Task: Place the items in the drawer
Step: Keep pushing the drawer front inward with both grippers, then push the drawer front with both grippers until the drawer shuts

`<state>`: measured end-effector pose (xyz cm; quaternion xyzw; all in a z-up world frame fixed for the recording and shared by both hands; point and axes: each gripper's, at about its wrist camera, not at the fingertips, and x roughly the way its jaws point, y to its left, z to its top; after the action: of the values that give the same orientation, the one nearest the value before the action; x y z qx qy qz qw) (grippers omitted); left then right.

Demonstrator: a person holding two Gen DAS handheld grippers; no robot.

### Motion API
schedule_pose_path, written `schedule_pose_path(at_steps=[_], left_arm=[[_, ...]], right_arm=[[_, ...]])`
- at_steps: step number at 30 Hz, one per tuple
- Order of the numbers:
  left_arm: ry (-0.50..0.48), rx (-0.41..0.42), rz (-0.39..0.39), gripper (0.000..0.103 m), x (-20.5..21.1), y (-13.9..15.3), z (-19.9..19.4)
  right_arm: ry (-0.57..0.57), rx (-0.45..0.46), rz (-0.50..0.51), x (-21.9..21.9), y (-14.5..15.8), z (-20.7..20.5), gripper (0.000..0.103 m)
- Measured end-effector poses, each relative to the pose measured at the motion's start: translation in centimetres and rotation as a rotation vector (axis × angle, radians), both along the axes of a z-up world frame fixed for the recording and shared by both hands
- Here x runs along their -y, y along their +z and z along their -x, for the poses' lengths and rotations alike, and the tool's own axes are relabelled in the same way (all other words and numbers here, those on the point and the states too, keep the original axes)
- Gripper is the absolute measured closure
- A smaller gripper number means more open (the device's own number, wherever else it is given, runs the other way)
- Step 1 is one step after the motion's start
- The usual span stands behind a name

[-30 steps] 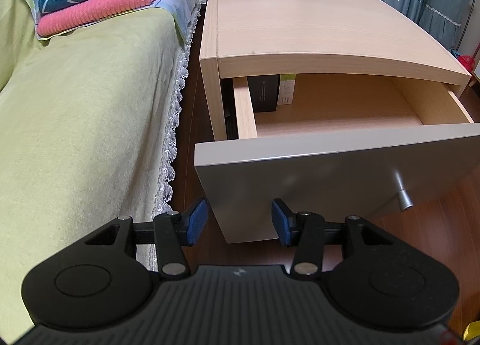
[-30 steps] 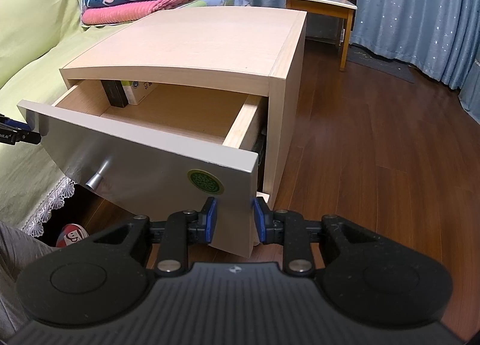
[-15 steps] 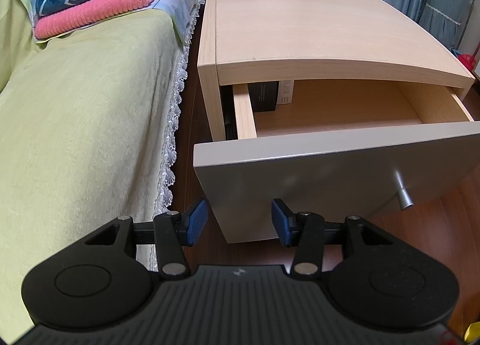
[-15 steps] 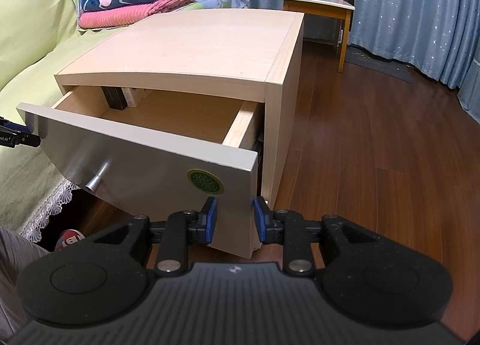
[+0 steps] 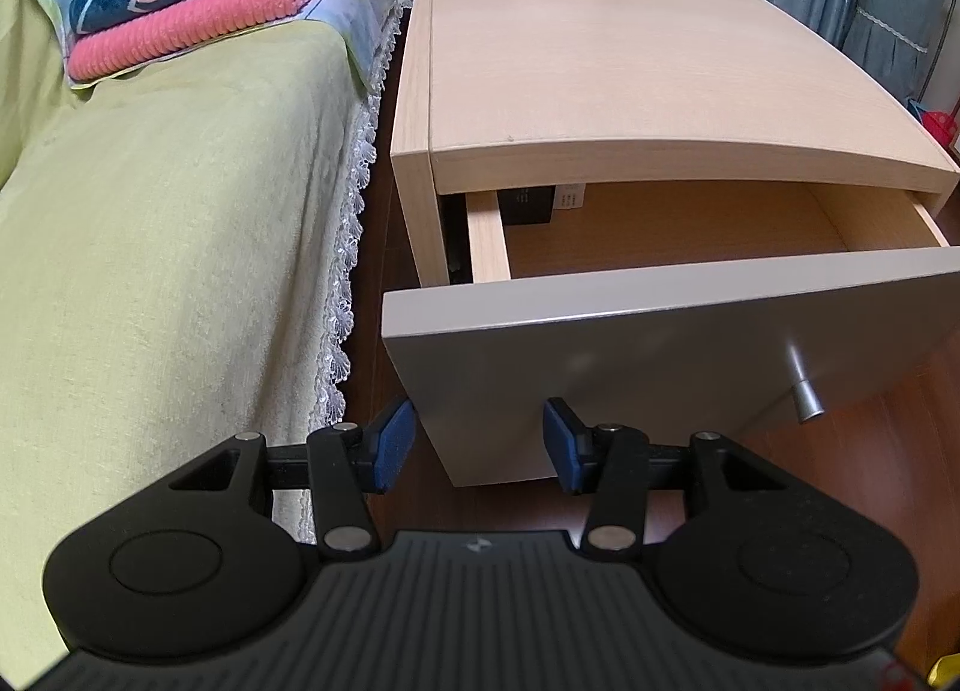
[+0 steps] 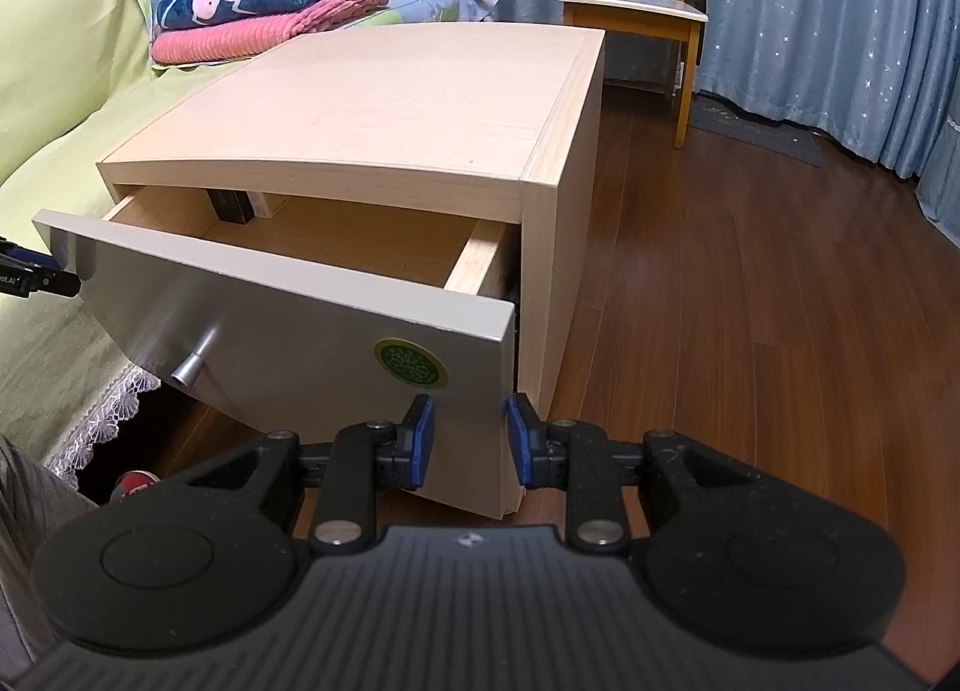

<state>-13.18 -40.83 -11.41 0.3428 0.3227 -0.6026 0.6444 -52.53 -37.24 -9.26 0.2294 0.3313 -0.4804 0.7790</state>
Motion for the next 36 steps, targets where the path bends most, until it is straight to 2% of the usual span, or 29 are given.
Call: schedule_pose_path(at_steps=[5,9,15,18,23,32,36], left_arm=[[0.003,-0.002,-0.031,0.051,-0.6,0.8,1.0],[0.043,-0.005,-0.068,0.051,-1.2,1.9,2.7],[0.073,-0.048,-0.097,0.049,-1.2,2.9,6.8],[0.065,-0.068,-0.079,0.049,-1.1,2.6,8.9],[0.091,-0.093,-0.035,0.049,-0.8,0.7,10.7],[0.128,-0.060,0.037,0.049,-0.4,-2.8,10.9],[0.116,-0.027,0.016,0.050,0.2,-4.3,11.1]], right_arm=[[-0.071,0.040,-0.017,-0.2,0.0,0.0,0.079],[-0.143,0.068,-0.055,-1.5,0.1,-1.0,0.078],[-0.133,0.143,-0.124,-3.9,-0.8,-4.3,0.073],[-0.122,0.163,-0.114,-4.7,-0.9,-6.0,0.069],[-0.134,0.173,-0.091,-4.9,-1.3,-8.0,0.069],[-0.116,0.132,-0.069,-4.5,-3.0,-11.7,0.069],[-0.130,0.117,-0.065,-4.2,-3.9,-12.5,0.072]])
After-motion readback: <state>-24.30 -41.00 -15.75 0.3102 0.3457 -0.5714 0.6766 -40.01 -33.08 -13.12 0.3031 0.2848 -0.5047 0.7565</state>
